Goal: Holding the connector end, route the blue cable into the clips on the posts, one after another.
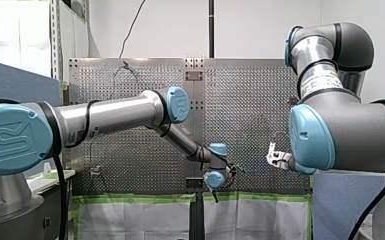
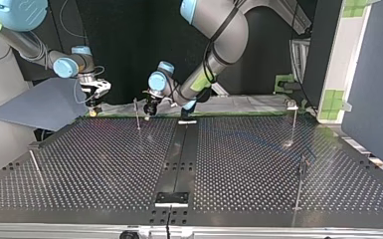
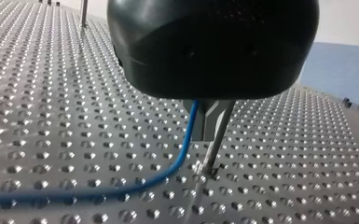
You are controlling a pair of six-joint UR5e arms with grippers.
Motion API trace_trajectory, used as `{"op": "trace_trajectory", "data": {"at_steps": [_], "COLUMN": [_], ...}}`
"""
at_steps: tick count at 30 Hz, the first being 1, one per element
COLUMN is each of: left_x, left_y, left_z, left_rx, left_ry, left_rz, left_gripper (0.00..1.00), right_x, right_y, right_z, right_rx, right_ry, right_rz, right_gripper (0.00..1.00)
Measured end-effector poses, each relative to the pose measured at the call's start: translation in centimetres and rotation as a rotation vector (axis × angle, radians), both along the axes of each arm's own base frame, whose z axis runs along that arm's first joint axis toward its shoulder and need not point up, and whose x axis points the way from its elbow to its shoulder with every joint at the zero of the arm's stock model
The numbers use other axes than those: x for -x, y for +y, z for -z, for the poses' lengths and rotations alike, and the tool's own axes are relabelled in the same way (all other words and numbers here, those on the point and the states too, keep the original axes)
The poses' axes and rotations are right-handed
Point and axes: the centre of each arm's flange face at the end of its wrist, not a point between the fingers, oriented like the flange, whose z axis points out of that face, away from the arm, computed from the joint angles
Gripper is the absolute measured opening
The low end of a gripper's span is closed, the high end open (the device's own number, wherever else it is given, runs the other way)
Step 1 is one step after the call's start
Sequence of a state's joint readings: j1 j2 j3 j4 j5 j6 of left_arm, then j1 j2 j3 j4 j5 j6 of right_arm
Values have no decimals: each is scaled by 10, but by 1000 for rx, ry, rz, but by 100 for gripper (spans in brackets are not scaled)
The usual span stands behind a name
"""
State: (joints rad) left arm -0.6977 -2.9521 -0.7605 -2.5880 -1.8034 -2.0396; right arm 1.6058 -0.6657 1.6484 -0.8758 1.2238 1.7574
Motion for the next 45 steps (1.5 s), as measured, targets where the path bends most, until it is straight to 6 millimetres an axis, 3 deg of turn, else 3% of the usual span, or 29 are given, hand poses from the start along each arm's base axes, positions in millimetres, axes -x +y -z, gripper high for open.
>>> {"op": "trace_trajectory", "data": {"at_steps": [23, 39, 41, 42, 44, 45], "left_x": [-23, -23, -23, -23, -22, -21], "left_y": [23, 21, 20, 20, 19, 18], "left_z": [-1, -3, -4, -4, -4, -4], "left_rx": [-60, -77, -76, -76, -77, -78], "left_ry": [-27, -61, -64, -65, -65, -65], "left_rz": [-69, -79, -76, -75, -72, -70], "left_gripper": [0, 0, 22, 22, 47, 47], "right_x": [0, 12, 12, 12, 12, 12], "right_y": [-17, -23, -23, -23, -23, -23], "right_z": [-12, -14, -14, -14, -14, -14], "right_rx": [42, 45, 45, 45, 45, 45], "right_ry": [-30, -46, -46, -46, -46, -46], "right_rz": [-16, 6, 6, 6, 5, 5], "right_gripper": [0, 0, 0, 0, 0, 0]}}
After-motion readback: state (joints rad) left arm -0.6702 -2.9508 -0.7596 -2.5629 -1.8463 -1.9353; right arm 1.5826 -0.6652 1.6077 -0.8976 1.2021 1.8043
